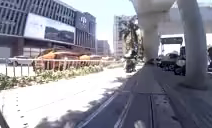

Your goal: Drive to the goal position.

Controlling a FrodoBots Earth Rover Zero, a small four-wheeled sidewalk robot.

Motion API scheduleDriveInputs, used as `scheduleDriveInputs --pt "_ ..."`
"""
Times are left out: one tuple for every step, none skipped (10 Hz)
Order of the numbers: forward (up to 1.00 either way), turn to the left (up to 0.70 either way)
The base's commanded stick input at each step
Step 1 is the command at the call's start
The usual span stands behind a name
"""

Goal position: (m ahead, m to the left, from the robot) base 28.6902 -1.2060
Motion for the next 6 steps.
scheduleDriveInputs --pt "0.7 -0.14" --pt "0.7 -0.14" --pt "0.7 -0.14" --pt "0.7 -0.14" --pt "0.7 -0.14" --pt "0.7 -0.14"
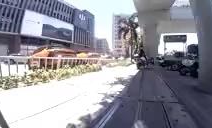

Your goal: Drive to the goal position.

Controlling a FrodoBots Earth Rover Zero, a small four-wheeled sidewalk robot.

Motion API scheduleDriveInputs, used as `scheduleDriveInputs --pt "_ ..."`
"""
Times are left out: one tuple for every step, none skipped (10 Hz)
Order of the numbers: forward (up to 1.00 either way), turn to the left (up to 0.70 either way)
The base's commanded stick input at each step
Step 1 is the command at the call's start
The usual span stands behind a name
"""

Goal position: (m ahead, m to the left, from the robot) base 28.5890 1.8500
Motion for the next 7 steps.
scheduleDriveInputs --pt "0.7 -0.14" --pt "0.7 -0.14" --pt "0.7 -0.14" --pt "0.7 -0.14" --pt "0.7 -0.14" --pt "0.7 -0.12" --pt "0.7 -0.09"
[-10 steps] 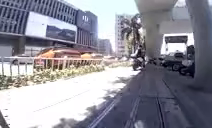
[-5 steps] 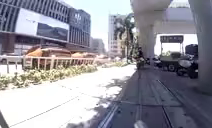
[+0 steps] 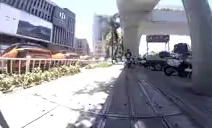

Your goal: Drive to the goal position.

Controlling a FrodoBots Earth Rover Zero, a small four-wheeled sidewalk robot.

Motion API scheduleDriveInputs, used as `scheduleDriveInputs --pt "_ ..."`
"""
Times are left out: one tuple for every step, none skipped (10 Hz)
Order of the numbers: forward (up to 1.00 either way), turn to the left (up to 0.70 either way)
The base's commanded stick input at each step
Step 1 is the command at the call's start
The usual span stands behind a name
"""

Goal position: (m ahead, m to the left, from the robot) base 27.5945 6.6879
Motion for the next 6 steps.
scheduleDriveInputs --pt "0.7 -0.07" --pt "0.7 -0.03" --pt "0.7 0.0" --pt "0.7 0.0" --pt "0.7 0.0" --pt "0.7 0.0"
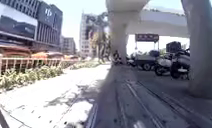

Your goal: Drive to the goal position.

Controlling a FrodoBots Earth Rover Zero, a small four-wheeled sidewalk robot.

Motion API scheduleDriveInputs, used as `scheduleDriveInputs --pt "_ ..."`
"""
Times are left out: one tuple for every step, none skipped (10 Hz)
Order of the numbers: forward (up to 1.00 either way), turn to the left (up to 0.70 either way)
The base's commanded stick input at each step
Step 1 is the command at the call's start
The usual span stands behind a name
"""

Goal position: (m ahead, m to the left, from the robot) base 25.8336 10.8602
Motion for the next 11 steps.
scheduleDriveInputs --pt "0.7 0.0" --pt "0.7 0.0" --pt "0.7 0.0" --pt "0.7 0.0" --pt "0.7 0.0" --pt "0.7 0.0" --pt "0.7 0.0" --pt "0.7 0.0" --pt "0.7 0.0" --pt "0.52 0.0" --pt "0.0 0.0"
